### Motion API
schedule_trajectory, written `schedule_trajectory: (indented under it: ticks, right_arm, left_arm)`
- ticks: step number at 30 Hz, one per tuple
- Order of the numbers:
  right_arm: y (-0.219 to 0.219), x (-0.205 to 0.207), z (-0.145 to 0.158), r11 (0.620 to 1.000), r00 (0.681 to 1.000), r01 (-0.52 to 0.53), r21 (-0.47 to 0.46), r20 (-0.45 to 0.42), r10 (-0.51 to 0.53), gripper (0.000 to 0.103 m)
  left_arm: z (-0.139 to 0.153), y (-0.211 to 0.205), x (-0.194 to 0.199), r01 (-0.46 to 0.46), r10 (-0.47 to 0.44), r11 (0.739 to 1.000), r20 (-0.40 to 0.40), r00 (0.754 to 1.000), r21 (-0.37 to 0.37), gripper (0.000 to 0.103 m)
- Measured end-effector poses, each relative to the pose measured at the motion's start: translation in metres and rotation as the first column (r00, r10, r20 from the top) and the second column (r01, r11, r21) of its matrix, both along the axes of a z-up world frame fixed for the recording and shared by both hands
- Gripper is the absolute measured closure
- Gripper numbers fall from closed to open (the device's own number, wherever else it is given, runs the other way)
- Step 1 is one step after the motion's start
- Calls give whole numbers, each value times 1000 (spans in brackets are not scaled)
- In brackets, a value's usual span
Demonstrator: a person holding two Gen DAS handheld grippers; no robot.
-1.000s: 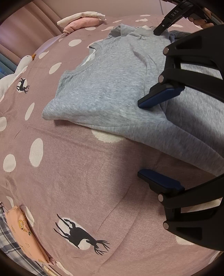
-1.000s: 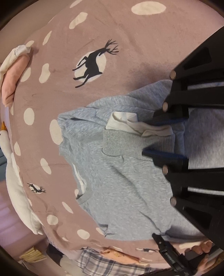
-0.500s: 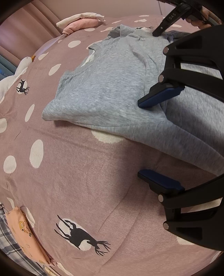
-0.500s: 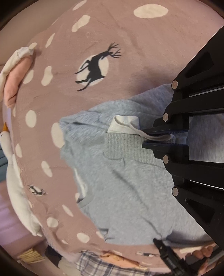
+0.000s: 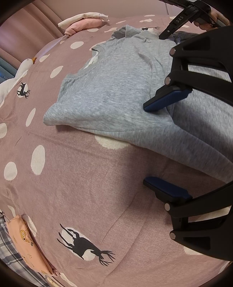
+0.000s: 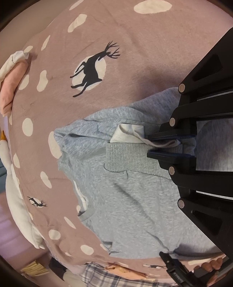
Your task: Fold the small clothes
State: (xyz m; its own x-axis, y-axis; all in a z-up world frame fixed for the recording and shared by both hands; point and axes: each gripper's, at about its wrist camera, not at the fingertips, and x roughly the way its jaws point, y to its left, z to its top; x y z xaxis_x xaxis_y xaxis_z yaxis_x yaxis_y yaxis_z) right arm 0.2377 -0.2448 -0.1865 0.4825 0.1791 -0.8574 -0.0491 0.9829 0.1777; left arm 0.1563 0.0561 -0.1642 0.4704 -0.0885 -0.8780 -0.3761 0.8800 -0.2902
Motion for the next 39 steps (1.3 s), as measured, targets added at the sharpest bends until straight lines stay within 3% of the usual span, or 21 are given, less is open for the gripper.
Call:
schedule_trajectory:
  ticks: [39]
  right_arm:
    - [-1, -1, -2, 1000, 1000, 6, 7, 7, -6, 95]
  left_arm:
    - [-1, -2, 1, 0, 0, 1000, 2, 1000, 8, 23]
